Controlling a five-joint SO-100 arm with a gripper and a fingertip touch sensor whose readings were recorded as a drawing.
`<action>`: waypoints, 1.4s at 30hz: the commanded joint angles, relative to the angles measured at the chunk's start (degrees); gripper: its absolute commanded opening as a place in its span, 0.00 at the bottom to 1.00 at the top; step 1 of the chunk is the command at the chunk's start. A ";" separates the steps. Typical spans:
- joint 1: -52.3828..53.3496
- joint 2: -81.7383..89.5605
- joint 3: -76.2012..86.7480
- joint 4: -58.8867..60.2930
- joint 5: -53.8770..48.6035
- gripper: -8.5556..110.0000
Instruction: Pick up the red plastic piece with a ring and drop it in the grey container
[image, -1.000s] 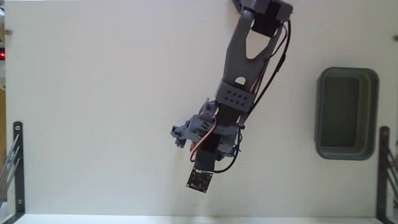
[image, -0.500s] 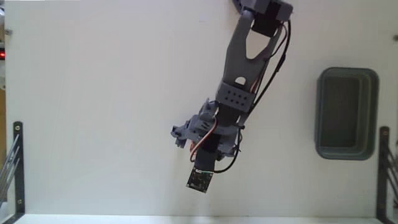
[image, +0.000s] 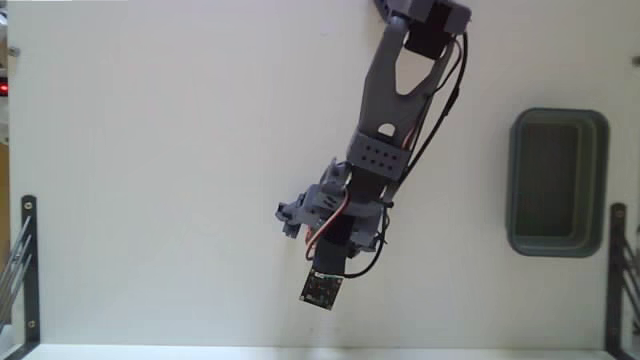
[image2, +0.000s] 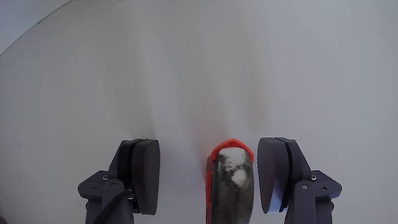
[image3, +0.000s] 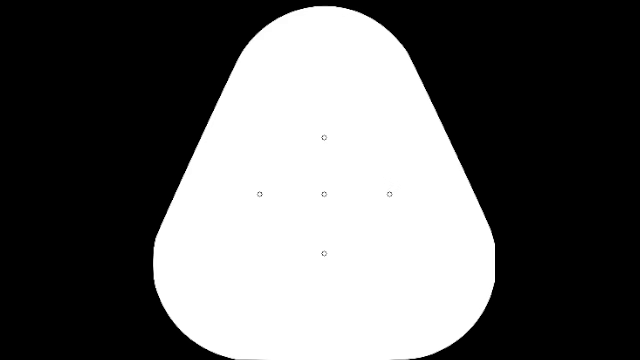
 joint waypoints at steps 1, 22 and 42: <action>0.74 1.73 0.33 -0.97 0.26 0.87; 0.74 1.73 0.33 -0.97 0.26 0.82; 0.74 1.73 0.33 -0.97 0.26 0.77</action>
